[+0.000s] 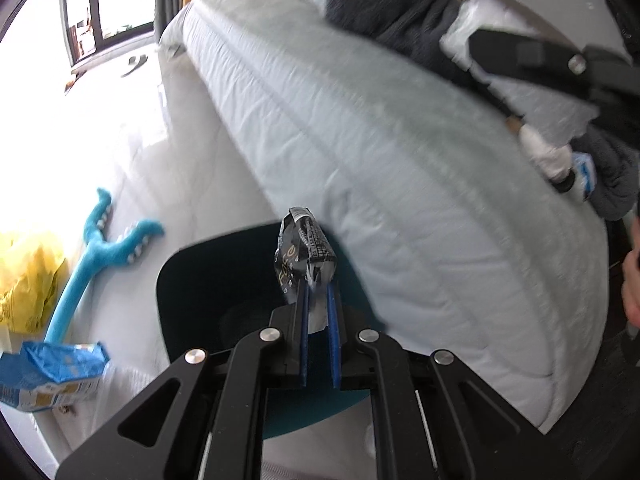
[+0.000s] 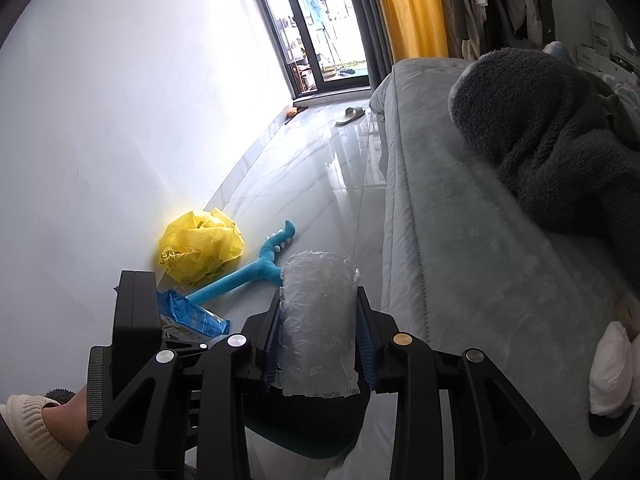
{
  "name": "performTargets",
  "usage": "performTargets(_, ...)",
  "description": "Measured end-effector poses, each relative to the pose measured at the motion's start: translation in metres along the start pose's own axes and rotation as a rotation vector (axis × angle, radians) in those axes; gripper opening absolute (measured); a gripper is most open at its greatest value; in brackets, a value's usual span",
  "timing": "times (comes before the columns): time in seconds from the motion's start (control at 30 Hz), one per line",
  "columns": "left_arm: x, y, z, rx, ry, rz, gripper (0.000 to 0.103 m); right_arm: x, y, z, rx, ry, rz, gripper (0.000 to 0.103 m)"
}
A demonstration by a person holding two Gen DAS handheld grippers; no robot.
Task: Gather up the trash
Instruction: 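Carry both items over the teal bin and open both grippers, then withdraw both grippers from the bin back toward the bed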
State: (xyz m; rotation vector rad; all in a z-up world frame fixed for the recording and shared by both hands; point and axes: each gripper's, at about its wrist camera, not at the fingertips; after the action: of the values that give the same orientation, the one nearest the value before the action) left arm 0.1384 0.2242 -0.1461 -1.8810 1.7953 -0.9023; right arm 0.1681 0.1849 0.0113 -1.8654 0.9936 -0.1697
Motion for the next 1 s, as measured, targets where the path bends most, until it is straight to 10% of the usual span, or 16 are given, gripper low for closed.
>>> performTargets(0.5,-0.048,0.048,0.021,-0.262,-0.031,-0.087,0.014,-0.024,0.023,0.053,-0.14,-0.026,0.024,0.034)
performTargets(0.67,-0.059,0.049,0.011,-0.249,-0.06,-0.108,0.045,-0.026,0.04,0.075,-0.206,-0.014,0.031,0.034)
performTargets(1.0,-0.075,0.03,-0.026,-0.109,-0.122,-0.118,0.067,-0.025,0.07,0.108,-0.299,0.02,0.02,0.034)
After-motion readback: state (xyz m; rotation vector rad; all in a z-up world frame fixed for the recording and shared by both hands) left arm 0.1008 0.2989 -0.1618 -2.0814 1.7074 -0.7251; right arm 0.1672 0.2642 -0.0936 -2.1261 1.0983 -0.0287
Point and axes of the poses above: each gripper's, at about its wrist camera, not at the fingertips, and z roughly the way its jaws point, x to its right, y to its underside, and after that the axes turned 14 degrees about x, right-handed
